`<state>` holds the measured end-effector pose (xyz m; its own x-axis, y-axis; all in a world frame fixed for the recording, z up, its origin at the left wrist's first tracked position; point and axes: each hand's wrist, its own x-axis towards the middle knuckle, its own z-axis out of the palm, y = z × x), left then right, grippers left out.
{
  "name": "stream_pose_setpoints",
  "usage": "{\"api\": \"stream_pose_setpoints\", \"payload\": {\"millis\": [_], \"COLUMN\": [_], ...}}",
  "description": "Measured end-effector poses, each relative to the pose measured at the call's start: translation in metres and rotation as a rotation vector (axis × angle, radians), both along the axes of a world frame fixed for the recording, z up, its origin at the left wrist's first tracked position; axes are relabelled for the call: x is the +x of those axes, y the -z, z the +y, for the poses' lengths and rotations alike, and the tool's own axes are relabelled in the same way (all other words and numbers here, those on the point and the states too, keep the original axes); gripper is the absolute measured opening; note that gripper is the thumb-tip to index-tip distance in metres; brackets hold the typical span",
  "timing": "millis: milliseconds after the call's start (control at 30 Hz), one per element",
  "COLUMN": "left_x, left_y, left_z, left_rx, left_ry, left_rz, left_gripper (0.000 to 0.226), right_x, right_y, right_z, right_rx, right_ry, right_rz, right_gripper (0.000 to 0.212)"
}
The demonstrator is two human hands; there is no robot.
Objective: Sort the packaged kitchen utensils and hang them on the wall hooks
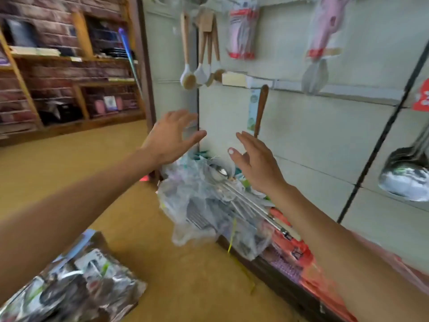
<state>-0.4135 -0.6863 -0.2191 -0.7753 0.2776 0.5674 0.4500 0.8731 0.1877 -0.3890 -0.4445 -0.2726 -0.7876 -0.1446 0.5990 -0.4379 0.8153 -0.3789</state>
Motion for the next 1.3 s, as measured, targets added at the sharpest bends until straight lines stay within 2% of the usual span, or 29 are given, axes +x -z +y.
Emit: {"api": "stream_pose_setpoints", "payload": {"millis": [133,233,300,400,500,633,967,1300], "left_x": [0.017,0.033,0.043,0.062,0.081,0.102,0.133,0.15], "left_y": [0.029,0.05,0.063,0.081,0.099,0.121,0.168,0.202], "left_z": [-0.111,-0.175,-0.211,-0.258,-0.301,-0.348,-0.423,-0.447], "left_rx": [-0.031,-0.037,-0.046,-0.048,-0.026,0.0,0.059,0.103], "left_ry": [-0.157,-0.246,-0.294,-0.334,-0.38,-0.451,-0.574,-0.62], "left_rz": [-0.038,-0.071,-0.087,-0.096,-0.108,-0.13,-0.173,-0.238], "left_gripper": [0.08,0.073,0.073,0.079,0.071,0.072,0.069,0.07], "right_x": [-0.012,-0.012,-0.01,-0.007,-0.006,-0.003,0.019,0.023], "right_y": [0.026,0.045,0.054,0.069,0.084,0.104,0.143,0.174], "right_z": [-0.115,-0.19,-0.233,-0.289,-0.337,-0.392,-0.487,-0.506], "right_rx": [-0.001,-0.025,-0.033,-0.019,0.007,0.064,0.112,0.149], "right_ry": [-0.17,-0.28,-0.344,-0.406,-0.466,-0.524,-0.639,-0.642], "right_rz": [-0.049,-0.074,-0.099,-0.1,-0.11,-0.139,-0.226,-0.274], "right_gripper": [0.065,0.072,0.068,0.064,0.065,0.063,0.064,0.063]}}
